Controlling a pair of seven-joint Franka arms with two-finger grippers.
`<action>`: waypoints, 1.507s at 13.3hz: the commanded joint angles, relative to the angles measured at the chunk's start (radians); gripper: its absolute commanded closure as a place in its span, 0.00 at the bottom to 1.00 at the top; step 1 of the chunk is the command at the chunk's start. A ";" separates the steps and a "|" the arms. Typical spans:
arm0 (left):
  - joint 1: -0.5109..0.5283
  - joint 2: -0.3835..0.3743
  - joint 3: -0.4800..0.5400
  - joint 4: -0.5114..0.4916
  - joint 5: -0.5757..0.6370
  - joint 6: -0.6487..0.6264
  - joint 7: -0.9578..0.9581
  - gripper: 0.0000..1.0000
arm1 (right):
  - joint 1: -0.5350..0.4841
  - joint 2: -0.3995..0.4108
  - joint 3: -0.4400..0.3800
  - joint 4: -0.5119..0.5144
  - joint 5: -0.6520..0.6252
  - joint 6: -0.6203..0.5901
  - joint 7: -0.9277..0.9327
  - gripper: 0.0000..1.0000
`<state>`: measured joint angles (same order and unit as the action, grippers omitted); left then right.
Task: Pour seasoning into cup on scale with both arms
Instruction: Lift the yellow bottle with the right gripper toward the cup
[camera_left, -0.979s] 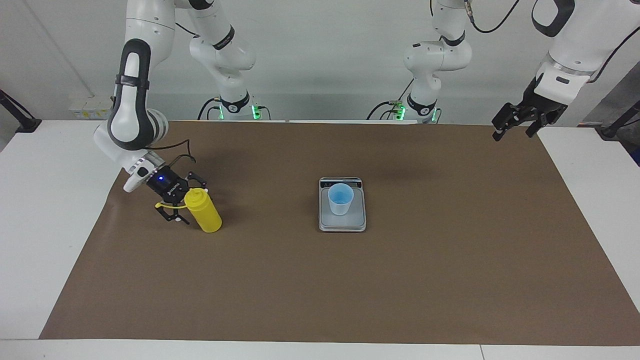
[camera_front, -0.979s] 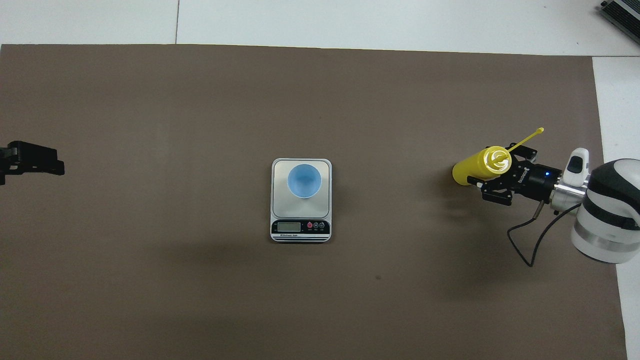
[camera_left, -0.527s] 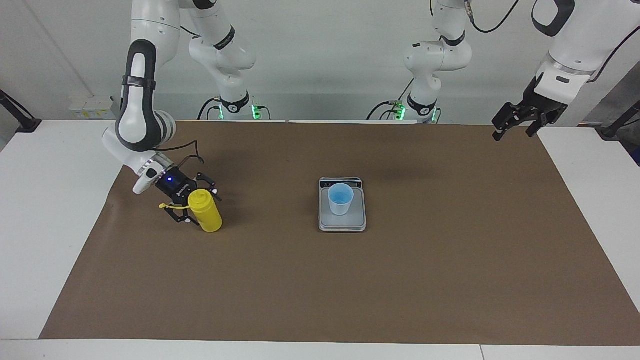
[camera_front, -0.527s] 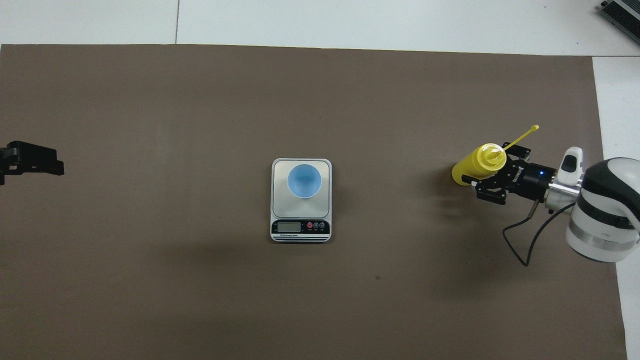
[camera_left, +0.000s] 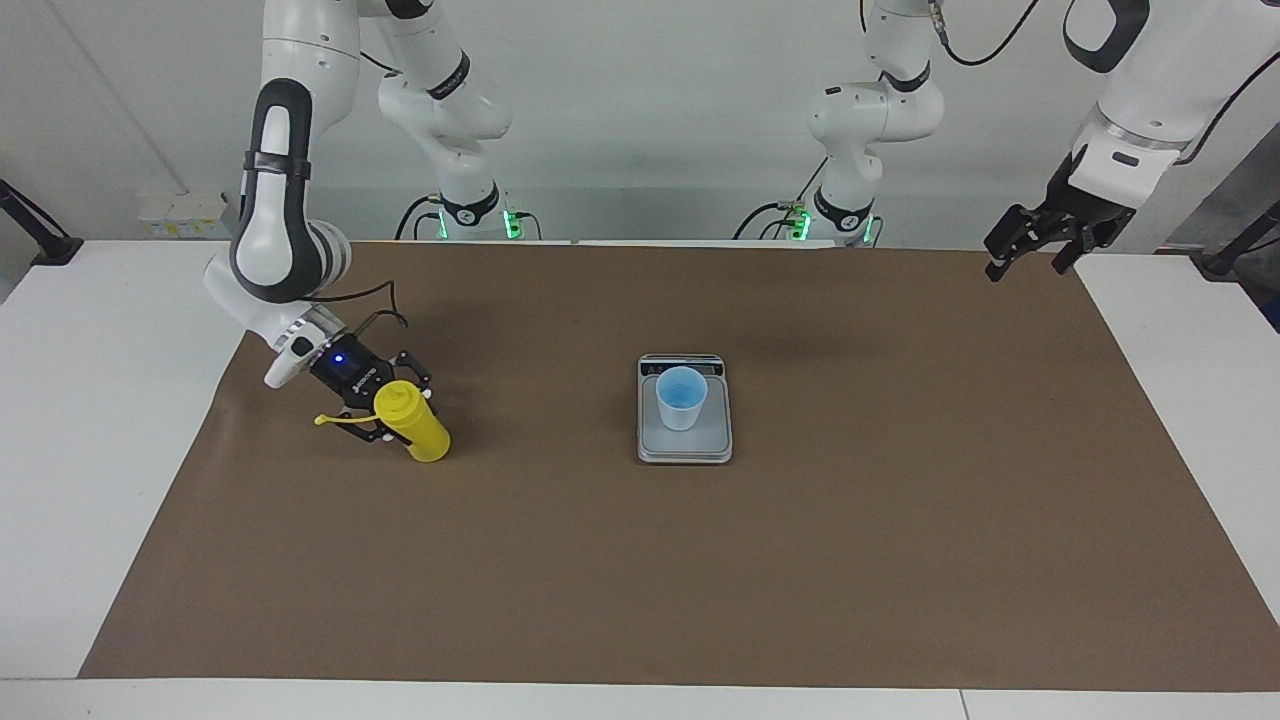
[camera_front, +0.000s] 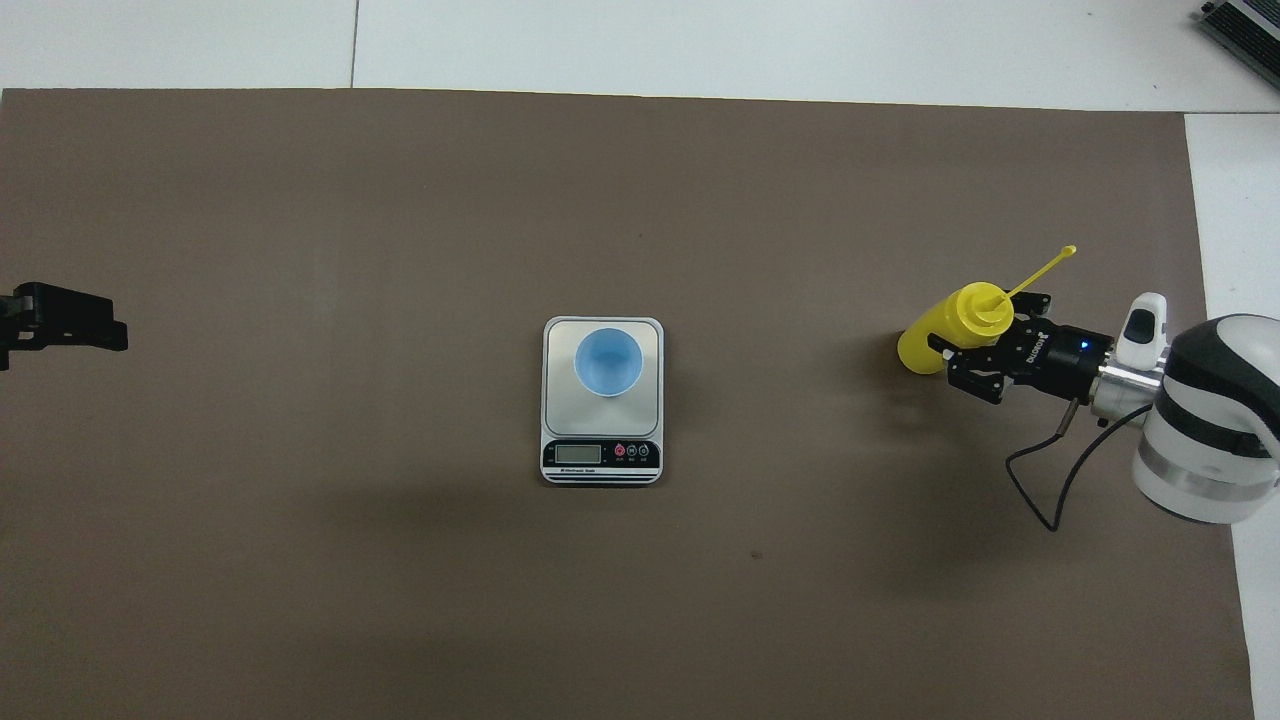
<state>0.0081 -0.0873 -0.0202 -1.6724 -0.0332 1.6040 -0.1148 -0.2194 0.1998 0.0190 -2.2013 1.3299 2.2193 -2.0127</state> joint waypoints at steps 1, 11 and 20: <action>0.009 -0.026 -0.006 -0.026 0.016 -0.003 0.003 0.00 | 0.018 -0.010 0.004 0.031 0.011 0.008 0.023 0.95; 0.009 -0.026 -0.004 -0.026 0.016 -0.003 0.003 0.00 | 0.172 -0.085 0.004 0.120 -0.311 0.083 0.431 0.95; 0.009 -0.026 -0.004 -0.026 0.016 -0.003 0.003 0.00 | 0.383 -0.120 0.004 0.124 -0.750 0.229 0.753 0.95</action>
<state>0.0081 -0.0889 -0.0202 -1.6732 -0.0331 1.6040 -0.1148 0.1301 0.0980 0.0236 -2.0732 0.6629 2.4205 -1.3288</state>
